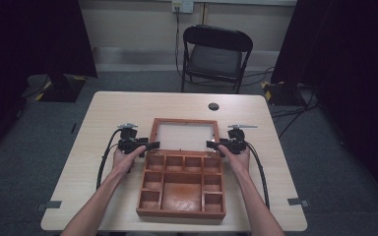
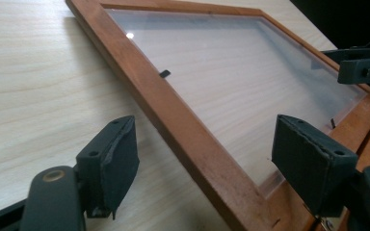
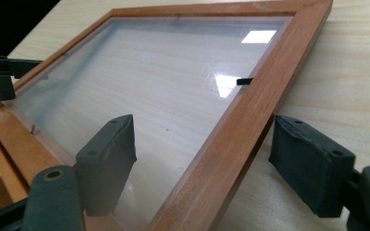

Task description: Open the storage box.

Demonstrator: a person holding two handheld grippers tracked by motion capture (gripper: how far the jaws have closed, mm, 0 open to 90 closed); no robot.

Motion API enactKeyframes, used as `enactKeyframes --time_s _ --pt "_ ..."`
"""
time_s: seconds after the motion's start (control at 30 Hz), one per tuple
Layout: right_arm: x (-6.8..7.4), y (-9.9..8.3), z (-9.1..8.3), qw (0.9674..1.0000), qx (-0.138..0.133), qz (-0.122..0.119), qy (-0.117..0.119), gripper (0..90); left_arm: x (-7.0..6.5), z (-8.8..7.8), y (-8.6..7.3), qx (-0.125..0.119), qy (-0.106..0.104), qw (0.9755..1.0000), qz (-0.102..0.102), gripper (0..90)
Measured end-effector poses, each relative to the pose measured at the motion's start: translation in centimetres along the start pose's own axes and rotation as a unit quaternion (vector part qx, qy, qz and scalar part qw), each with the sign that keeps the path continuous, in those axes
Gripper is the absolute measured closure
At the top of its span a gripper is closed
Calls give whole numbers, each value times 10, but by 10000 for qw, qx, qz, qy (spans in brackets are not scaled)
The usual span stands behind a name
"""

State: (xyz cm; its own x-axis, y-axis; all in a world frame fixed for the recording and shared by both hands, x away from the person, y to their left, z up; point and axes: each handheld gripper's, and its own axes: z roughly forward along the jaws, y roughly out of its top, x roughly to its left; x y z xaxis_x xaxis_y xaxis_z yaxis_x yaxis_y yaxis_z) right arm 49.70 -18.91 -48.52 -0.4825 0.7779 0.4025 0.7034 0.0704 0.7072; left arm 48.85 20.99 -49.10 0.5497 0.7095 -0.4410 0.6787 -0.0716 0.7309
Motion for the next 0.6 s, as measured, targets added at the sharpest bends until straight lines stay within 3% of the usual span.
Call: enactKeyframes --time_s 0.13,0.33,0.47,0.6 --pt "1 2 -6 9999 -100 -37 58 231 2 -7 -1 -34 -3 10000 32 234" --pt "7 3 -19 9997 -108 -196 88 222 0 -23 -3 -44 152 9998 149 221" --pt "12 1 -32 9990 -154 -409 87 217 1 -41 -6 -67 283 9993 250 220" --pt "12 -5 -49 9988 -194 -454 -37 207 2 -57 -11 -84 331 9986 393 198"
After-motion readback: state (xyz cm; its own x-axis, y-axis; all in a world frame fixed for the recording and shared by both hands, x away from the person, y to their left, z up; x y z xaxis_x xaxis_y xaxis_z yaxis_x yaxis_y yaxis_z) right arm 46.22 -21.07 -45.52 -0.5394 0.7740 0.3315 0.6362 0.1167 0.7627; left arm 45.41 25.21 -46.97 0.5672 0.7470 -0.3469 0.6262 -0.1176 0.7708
